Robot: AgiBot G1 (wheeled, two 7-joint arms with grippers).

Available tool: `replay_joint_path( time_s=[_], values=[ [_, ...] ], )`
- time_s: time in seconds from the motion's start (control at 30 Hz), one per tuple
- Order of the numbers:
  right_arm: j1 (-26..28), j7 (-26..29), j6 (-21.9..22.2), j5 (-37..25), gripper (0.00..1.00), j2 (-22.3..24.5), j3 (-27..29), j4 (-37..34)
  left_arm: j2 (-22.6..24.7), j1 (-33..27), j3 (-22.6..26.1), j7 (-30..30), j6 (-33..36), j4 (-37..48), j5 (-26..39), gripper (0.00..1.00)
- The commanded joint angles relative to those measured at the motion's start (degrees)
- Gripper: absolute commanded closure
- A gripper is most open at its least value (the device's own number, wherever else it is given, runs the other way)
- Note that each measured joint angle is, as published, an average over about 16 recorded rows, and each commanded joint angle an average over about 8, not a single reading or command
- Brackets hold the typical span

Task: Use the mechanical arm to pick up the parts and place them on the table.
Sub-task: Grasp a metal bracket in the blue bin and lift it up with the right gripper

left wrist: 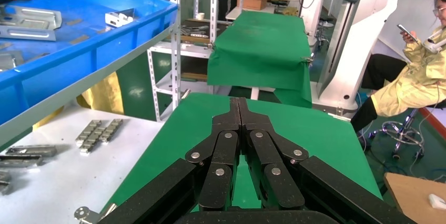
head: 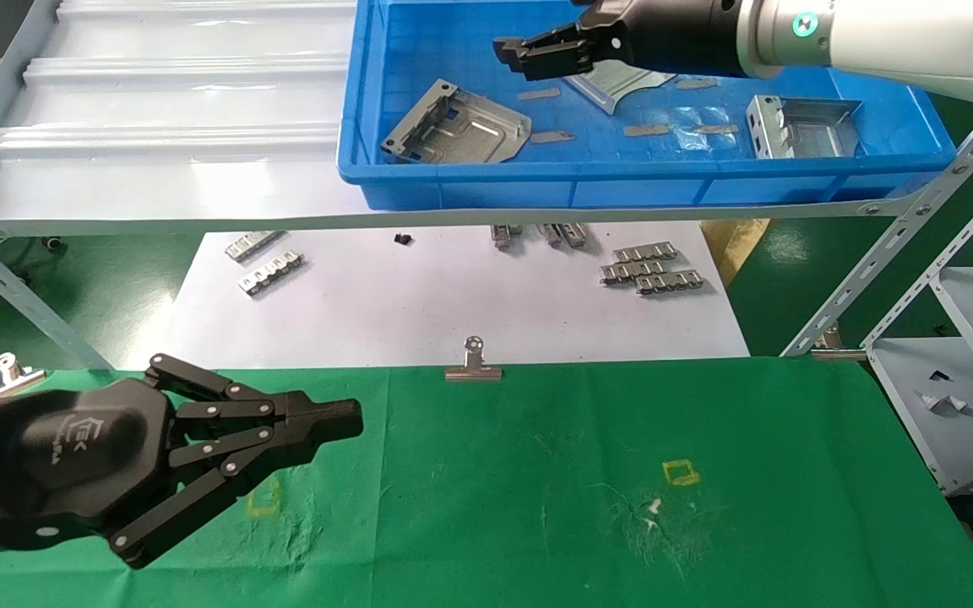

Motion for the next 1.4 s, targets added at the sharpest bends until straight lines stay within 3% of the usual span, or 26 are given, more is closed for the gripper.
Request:
replay_joint_path(
  time_s=[0.03,0.17,0.2,0.23,0.57,1.4],
  values=[
    [2.4,-0.2,1.7,-2.6,0.40,-2.8,-1.4,-6.2,0.0,0.0,0.0,0.0,0.0,0.0,0.0,1.00],
    [4.6,-1.7,3.7,-4.1,0.89,-6.0,-2.3,-14.1,0.0,0.0,0.0,0.0,0.0,0.0,0.0,1.00],
    [5.0,-2.2,4.3,-4.2,0.98,-6.6,-2.3,-15.6,0.0,0.0,0.0,0.0,0.0,0.0,0.0,1.00],
    [5.2,-2.7,4.7,-4.2,1.00,-7.1,-2.3,-16.8,0.0,0.0,0.0,0.0,0.0,0.0,0.0,1.00],
    [5.3,-5.3,8.0,-2.0,1.00,-8.7,-1.8,-21.7,0.0,0.0,0.0,0.0,0.0,0.0,0.0,1.00],
    [5.4,-5.0,9.8,-1.2,1.00,-8.9,-5.3,-21.9,0.0,0.0,0.0,0.0,0.0,0.0,0.0,1.00]
  ],
)
